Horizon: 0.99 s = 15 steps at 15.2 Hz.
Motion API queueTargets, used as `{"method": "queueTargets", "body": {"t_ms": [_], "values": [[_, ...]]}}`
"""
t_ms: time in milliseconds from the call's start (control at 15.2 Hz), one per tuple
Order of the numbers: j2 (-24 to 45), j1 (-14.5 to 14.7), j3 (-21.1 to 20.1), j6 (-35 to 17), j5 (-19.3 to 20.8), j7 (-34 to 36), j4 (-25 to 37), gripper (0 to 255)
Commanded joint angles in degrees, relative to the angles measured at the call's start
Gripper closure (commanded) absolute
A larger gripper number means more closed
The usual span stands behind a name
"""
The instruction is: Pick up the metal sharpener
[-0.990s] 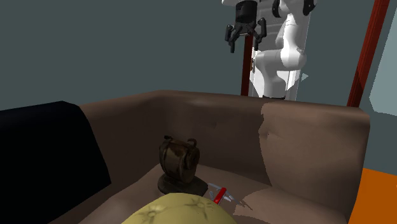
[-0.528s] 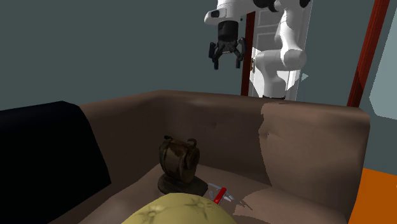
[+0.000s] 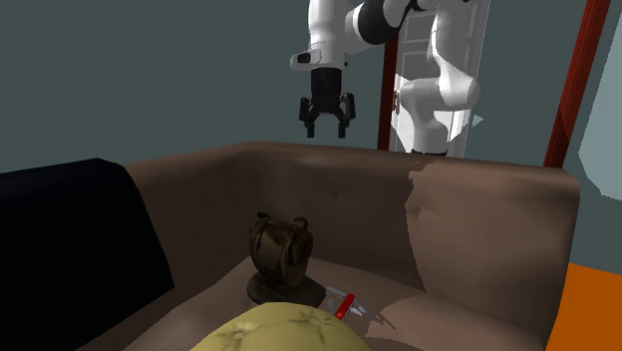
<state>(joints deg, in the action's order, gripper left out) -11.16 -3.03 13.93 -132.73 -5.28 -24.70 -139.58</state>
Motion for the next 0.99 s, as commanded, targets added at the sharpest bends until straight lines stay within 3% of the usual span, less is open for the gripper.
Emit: {"method": "queueTargets", "body": {"t_ms": [0, 396, 924], "values": [[5.7, 0.1, 1.3, -2.5, -2.3, -3.1, 2.9, 0], [19.8, -1.2, 2.4, -7.2, -10.6, -12.0, 10.8, 0], [38.3, -6.8, -0.3, -9.0, -19.4, -20.8, 25.5, 0]]}}
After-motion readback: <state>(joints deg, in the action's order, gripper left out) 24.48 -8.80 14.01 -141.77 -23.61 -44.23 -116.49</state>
